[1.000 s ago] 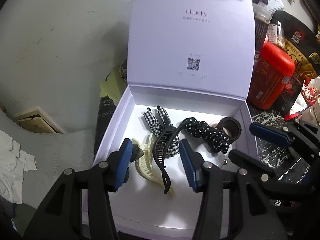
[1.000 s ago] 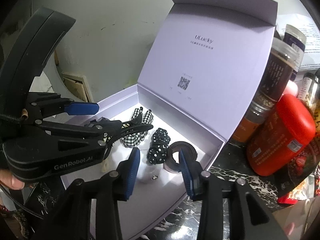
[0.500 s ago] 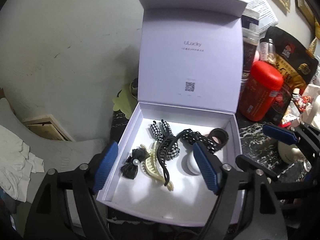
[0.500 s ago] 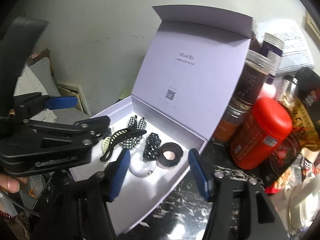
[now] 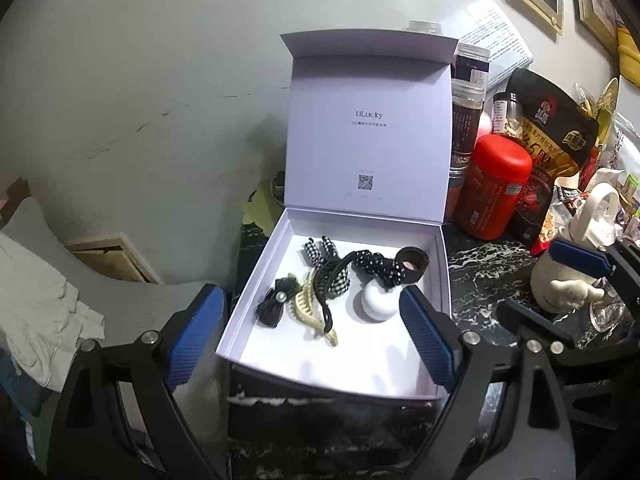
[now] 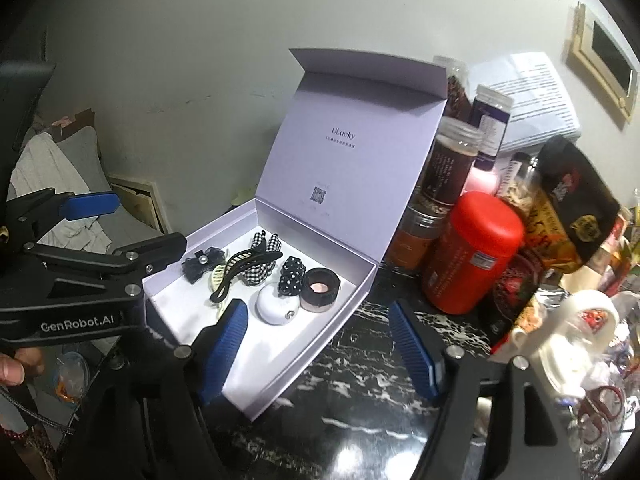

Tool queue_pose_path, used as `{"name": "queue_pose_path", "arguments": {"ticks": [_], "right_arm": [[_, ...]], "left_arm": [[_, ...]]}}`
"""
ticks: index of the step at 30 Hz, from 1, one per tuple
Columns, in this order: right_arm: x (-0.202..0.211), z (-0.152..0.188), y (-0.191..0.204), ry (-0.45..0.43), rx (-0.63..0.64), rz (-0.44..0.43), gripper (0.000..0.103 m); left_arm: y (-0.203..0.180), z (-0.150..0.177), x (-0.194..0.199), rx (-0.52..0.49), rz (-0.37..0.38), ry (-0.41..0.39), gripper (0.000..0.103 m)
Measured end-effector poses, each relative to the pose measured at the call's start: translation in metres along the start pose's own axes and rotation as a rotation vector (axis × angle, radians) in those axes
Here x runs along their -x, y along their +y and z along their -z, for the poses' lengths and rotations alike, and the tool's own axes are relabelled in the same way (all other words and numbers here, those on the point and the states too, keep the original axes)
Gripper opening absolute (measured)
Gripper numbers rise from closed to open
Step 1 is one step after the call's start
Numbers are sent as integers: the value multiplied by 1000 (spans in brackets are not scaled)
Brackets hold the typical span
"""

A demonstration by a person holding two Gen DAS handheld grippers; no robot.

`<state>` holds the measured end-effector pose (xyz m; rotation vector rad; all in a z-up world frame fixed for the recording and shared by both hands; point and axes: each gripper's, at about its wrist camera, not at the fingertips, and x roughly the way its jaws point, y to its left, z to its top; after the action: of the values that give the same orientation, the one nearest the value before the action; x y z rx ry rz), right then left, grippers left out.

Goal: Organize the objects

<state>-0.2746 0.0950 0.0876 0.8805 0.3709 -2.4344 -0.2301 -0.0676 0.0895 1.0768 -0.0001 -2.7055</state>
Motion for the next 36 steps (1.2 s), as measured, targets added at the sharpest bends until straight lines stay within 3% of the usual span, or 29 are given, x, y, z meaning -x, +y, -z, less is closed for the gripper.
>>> {"name": "queue_pose_path", "arguments": {"ticks": [18, 36], "right_arm": [[77, 39, 25, -4, -10, 48, 81], [117, 78, 37, 1, -36, 68, 81]], "left_arm": [[7, 39, 65, 13, -28, -10, 93], [-4, 86, 100, -55, 26, 23, 93]]}}
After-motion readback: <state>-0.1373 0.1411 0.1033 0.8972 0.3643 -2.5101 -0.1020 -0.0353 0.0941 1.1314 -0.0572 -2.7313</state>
